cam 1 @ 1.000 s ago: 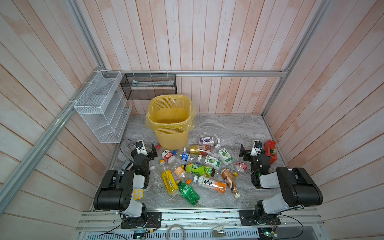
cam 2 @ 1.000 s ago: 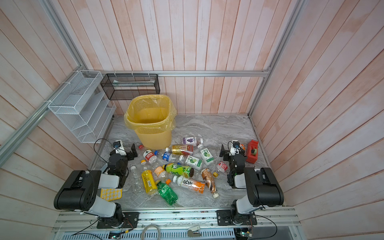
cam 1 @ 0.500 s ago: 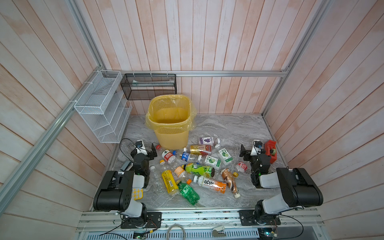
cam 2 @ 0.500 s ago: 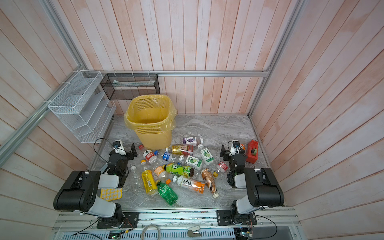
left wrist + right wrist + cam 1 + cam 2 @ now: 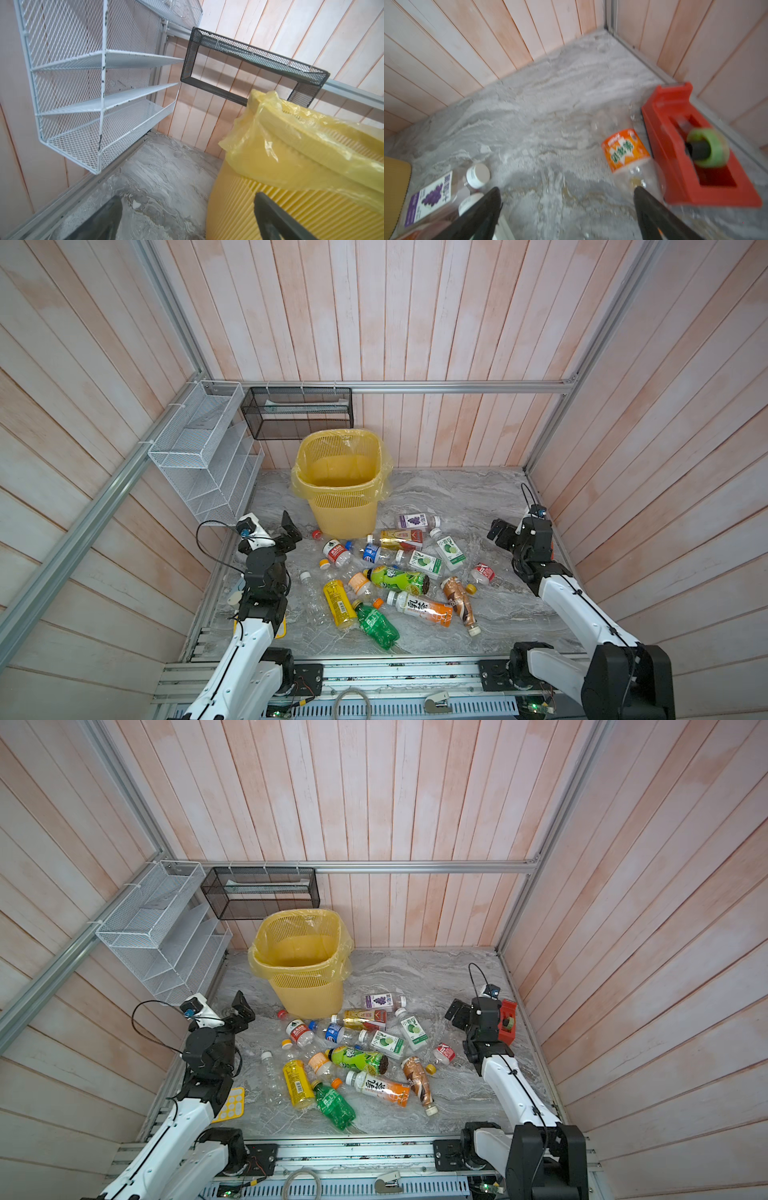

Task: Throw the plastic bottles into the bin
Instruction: 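Lower the right gripper onto the clear orange-label bottle near the tape dispenser and close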

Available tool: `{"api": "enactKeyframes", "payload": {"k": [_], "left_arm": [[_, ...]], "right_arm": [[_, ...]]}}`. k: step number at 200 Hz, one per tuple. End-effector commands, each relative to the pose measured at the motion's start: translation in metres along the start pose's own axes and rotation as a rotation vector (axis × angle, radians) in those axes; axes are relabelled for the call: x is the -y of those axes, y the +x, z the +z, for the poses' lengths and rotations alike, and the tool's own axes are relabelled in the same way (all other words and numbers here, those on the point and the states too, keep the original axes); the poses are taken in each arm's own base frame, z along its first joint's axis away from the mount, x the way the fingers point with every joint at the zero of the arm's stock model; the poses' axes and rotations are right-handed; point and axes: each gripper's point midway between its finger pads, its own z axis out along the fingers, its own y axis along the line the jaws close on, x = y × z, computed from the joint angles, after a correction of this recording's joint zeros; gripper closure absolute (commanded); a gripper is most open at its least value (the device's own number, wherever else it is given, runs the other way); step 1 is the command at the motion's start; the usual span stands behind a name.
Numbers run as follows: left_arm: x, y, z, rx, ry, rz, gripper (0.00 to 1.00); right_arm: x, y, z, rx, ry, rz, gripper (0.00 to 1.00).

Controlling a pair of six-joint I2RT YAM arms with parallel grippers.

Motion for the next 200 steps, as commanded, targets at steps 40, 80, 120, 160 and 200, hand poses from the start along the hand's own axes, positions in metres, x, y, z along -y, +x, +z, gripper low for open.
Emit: {"api": "enactKeyframes", "payload": {"k": [40,80,120,160,200], "left_arm": [[0.007,0.046,-0.009,-0.180,-0.012,0.042,0.00],[0.012,0.049,-0.010,-0.198,0.000,0.051,0.00],[0.010,0.051,-0.012,-0.211,-0.006,0.056,0.00],[0.006,0.055,-0.014,-0.224,-0.024,0.038,0.00],[0.001,0.054,-0.019,-0.213,-0.037,-0.002,0.00]], "right_arm": [[0.017,0.097,-0.010,-0.314,0.051,0.091,0.02],[0.012,0.118,-0.004,-0.380,0.069,0.059,0.06],[0.015,0.133,0.003,-0.406,0.072,0.066,0.21],[0.012,0.123,0.004,-0.375,0.064,0.072,0.43],[-0.025,0.026,-0.023,-0.079,-0.072,0.077,0.51]]}}
